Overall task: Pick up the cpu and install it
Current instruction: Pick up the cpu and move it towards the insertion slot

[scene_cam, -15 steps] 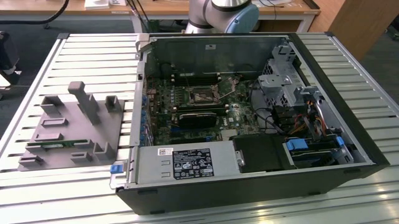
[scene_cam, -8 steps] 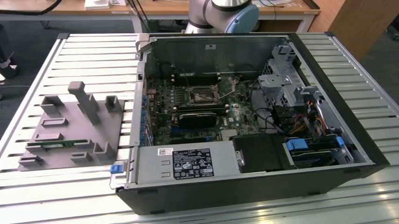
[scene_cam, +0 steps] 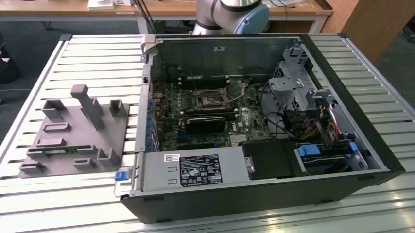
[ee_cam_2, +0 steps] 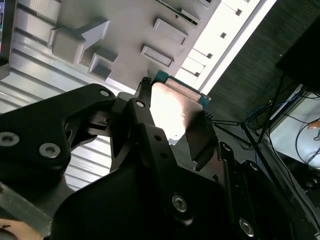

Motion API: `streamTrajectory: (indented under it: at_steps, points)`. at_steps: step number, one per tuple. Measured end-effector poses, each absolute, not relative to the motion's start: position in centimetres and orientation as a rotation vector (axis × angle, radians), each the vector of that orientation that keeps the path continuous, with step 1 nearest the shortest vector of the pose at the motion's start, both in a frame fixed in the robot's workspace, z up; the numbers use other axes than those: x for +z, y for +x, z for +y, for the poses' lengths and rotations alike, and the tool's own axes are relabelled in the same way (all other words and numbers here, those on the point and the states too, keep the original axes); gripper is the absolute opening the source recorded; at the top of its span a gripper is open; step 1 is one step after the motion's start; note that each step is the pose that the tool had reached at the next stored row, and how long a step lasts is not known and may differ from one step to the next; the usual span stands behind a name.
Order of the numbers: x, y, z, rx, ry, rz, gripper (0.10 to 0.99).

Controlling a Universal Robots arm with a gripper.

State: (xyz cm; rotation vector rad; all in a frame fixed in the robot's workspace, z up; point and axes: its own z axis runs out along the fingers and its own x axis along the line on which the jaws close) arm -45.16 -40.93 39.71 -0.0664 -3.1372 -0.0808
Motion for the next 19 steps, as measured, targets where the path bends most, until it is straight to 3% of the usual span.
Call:
streamTrajectory:
  at_steps: [19]
  points:
    - [41.1,-43.4,-40.9,-0.081,-0.067,-3.137,0.529]
